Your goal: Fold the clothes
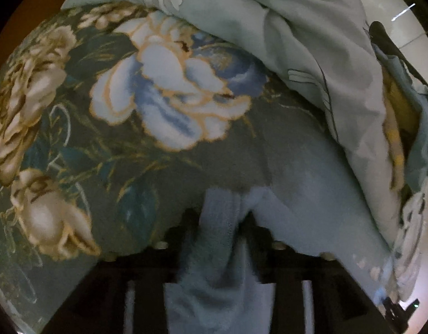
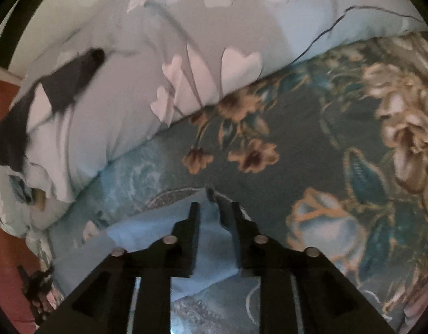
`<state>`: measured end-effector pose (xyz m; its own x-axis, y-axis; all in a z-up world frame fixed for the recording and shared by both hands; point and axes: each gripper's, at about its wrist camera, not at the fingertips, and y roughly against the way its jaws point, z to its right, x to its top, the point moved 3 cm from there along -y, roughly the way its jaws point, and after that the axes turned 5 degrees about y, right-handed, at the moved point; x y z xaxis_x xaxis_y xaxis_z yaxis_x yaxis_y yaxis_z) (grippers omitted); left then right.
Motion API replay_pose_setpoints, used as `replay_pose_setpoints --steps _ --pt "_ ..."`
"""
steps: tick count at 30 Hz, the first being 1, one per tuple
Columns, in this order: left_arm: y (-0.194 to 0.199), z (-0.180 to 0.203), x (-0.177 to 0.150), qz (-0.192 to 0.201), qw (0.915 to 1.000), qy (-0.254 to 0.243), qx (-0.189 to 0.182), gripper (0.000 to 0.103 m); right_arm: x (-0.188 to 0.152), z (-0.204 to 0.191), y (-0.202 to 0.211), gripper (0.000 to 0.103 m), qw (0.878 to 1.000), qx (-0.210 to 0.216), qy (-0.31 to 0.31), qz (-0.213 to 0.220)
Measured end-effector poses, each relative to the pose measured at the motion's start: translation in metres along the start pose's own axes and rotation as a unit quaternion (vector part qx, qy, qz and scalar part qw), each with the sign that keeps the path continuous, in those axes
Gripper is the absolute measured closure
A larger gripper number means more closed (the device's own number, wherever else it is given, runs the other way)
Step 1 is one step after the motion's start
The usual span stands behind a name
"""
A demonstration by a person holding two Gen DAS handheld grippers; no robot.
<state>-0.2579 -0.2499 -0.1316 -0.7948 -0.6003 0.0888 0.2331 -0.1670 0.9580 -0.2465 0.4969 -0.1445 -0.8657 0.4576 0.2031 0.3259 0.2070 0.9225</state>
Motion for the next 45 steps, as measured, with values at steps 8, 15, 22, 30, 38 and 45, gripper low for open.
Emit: replay_pose_setpoints --steps 8,15,22,30,38,45 --pt "0.068 -0.058 -0.059 0.047 0.9984 -0.004 0.03 0.038 -0.11 0.018 0.064 0.063 1.0 0.017 0.013 -0.003" --pt "0.04 -0.123 -0.112 -0.004 0.9981 0.059 0.016 0.038 -0.248 0.051 0.091 0.063 0.997 0.045 -0.031 -0.062" --pt "0.022 -0.142 -0.136 -0.04 0.9905 0.125 -0.04 0.038 -0.296 0.079 0.1 0.062 0.979 0.122 -0.147 -0.072" --pt "0.015 -0.127 -0.137 -0.048 0.9895 0.126 -0.052 0.038 -0.288 0.064 0.071 0.062 0.967 0.101 -0.203 -0.116" --pt "0.014 -0.119 -0.137 -0.045 0.9903 0.115 -0.064 0.04 -0.3 0.07 0.06 0.065 0.959 0.067 -0.241 -0.137" --pt "0.013 -0.125 -0.132 -0.03 0.9867 0.131 -0.091 0.075 -0.289 0.063 0.076 0.098 0.962 0.108 -0.233 -0.089"
